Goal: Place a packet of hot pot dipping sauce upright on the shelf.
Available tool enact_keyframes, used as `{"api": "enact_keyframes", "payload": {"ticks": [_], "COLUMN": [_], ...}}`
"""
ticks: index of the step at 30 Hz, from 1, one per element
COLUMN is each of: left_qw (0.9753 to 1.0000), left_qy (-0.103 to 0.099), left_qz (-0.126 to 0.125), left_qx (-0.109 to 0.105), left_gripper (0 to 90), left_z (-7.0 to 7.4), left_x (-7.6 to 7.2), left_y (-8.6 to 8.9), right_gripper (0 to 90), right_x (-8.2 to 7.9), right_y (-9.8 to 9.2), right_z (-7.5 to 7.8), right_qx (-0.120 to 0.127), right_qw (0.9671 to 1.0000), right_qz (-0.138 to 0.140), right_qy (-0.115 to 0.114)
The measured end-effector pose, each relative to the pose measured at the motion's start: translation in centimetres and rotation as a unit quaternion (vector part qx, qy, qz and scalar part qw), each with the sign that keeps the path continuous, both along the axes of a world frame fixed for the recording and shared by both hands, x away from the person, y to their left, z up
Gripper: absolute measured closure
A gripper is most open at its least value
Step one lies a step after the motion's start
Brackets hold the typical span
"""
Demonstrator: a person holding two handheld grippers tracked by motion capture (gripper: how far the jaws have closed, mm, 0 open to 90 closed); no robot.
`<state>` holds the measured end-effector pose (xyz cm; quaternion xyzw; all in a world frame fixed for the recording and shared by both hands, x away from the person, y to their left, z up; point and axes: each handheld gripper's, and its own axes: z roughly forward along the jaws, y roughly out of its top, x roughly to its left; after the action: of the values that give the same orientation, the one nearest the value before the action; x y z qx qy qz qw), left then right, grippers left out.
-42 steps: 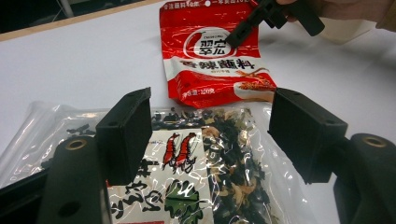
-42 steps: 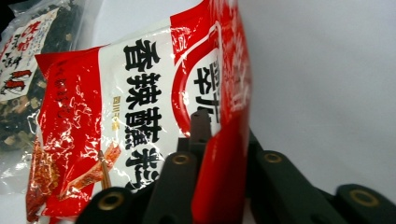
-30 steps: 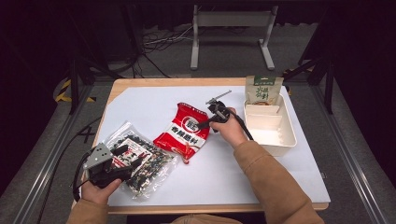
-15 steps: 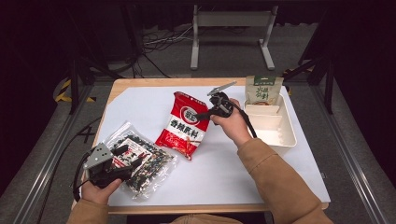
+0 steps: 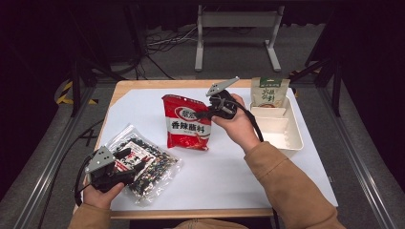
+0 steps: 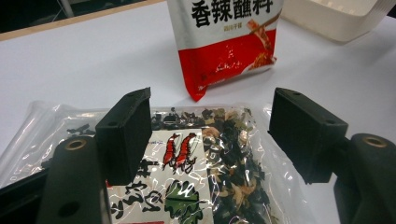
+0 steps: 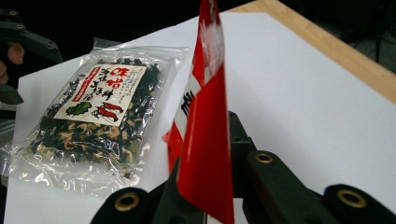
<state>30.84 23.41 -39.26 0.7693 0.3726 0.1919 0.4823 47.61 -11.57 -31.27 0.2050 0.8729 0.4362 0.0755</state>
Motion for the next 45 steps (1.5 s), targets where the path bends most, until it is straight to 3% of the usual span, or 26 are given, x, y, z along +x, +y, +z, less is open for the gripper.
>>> {"api": "enact_keyframes", "payload": {"ticks": [3, 8, 26, 45], "left_qw": [1.0000, 1.0000, 1.0000, 1.0000], "left_qy": [0.000, -0.001, -0.003, -0.002], "left_qz": [0.001, 0.000, -0.001, 0.001], "left_qx": [-0.001, 0.001, 0.006, 0.004], "left_gripper": [30.3, 30.3, 30.2, 30.2], "left_z": [0.0, 0.0, 0.0, -0.1], "left_x": [0.0, 0.0, 0.1, 0.2], "left_y": [0.0, 0.0, 0.0, -0.1], "right_gripper": [89.0, 89.0, 89.0, 89.0], "right_x": [-0.5, -0.8, -1.2, -2.0], "right_y": [-0.2, -1.0, -5.4, -9.6], "right_z": [1.1, 2.1, 5.4, 8.3], "right_qx": [-0.015, -0.022, -0.006, -0.005], "right_qw": [0.9995, 0.9987, 0.9974, 0.9943], "right_qz": [0.010, 0.010, -0.003, -0.016], "right_qy": [-0.024, -0.044, -0.071, -0.105]}}
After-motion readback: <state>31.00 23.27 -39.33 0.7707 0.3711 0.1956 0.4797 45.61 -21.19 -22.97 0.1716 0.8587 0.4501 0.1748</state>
